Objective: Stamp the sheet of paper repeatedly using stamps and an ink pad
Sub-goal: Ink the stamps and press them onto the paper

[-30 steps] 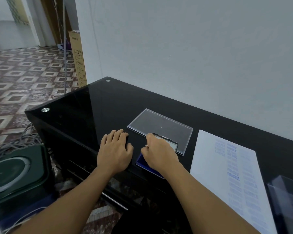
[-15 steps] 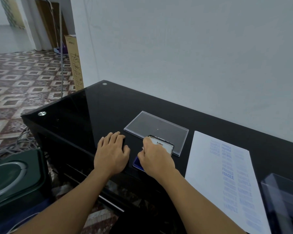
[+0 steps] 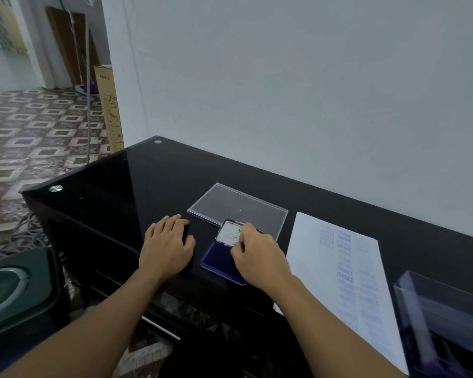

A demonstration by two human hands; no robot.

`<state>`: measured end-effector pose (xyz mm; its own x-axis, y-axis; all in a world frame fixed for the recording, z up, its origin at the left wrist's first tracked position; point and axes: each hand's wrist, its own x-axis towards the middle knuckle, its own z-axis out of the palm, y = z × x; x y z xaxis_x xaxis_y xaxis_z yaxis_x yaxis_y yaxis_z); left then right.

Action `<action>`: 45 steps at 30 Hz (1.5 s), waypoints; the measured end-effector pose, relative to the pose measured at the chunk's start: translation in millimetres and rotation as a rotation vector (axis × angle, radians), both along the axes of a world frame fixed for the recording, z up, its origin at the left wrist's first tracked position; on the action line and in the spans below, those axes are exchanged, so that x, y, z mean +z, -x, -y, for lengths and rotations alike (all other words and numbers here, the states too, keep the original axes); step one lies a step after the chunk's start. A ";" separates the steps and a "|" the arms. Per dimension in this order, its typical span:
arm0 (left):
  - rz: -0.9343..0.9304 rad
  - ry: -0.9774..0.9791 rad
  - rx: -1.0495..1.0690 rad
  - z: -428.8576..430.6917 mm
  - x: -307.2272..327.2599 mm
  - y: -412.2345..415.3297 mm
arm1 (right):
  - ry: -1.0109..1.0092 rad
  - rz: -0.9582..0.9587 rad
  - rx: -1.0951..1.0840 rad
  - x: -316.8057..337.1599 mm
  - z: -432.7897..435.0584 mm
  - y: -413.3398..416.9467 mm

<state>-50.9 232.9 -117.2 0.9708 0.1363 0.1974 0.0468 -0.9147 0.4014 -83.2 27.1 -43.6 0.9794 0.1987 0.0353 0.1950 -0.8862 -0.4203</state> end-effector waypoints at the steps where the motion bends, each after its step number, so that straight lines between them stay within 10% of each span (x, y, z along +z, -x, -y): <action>1: -0.014 0.029 -0.001 -0.5 2.7 -1.1 | -0.007 -0.006 -0.012 2.2 7.8 4.0; 25: 0.037 0.249 -0.433 180.3 59.0 -21.0 | 0.002 -0.024 -0.361 38.0 187.0 26.8; 45: 0.111 -0.119 -0.446 227.6 1.8 -43.7 | 0.055 -0.138 -0.303 15.7 198.5 -60.0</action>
<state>-7.3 5.3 -115.4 0.9014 -0.3193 0.2924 -0.3986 -0.8757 0.2726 -23.2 -171.4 -27.9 0.9891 -0.1043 -0.1041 -0.1361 -0.9173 -0.3741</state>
